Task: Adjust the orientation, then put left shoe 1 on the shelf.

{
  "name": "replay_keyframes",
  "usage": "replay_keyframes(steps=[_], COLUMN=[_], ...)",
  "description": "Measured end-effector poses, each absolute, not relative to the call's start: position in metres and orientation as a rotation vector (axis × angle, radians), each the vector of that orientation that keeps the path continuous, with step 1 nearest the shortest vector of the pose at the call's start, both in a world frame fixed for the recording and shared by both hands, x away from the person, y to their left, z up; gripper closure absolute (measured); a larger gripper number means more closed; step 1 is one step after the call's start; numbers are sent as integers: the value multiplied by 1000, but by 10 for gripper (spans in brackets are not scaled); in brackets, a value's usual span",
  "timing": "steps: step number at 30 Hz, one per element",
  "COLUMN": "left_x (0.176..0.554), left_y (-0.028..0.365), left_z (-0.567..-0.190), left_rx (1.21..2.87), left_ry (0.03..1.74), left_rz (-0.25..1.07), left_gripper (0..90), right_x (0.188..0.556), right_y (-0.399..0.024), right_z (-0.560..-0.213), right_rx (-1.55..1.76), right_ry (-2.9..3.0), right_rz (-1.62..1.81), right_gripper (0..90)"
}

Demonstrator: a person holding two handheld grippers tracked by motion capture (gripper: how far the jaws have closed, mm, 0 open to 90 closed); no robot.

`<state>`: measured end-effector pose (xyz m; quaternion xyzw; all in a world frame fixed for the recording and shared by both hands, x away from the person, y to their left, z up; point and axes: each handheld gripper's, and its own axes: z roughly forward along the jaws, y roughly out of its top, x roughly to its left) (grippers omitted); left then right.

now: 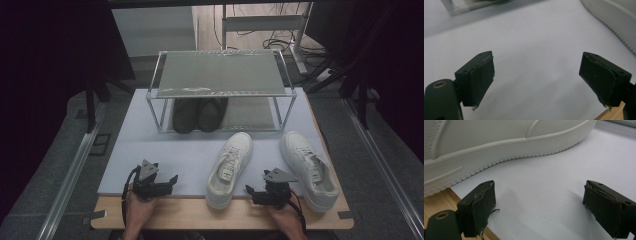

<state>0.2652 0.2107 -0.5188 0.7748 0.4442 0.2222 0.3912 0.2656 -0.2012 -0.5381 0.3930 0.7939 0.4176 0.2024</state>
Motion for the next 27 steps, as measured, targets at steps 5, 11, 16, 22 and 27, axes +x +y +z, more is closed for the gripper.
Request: replay_keyframes(steps=[5, 11, 16, 22, 27], left_x=[261, 261, 264, 264, 264], left_y=[211, 211, 217, 217, 217], left_z=[-529, -535, -540, -540, -540], left_rx=[1987, 1999, 1963, 1966, 1966], left_ry=[1141, 1140, 1161, 1163, 1163], left_rz=[599, 617, 553, 550, 552], left_gripper=[127, 127, 125, 121, 121], right_x=[266, 266, 266, 268, 267], right_y=[-201, -201, -201, -205, -204], right_z=[-538, -538, -538, -533, -528], right_rx=[1097, 1096, 1094, 1132, 1161], right_ry=[2217, 2217, 2218, 2242, 2279], right_rz=[1166, 1166, 1166, 1159, 1176], right_gripper=[110, 111, 116, 149, 115])
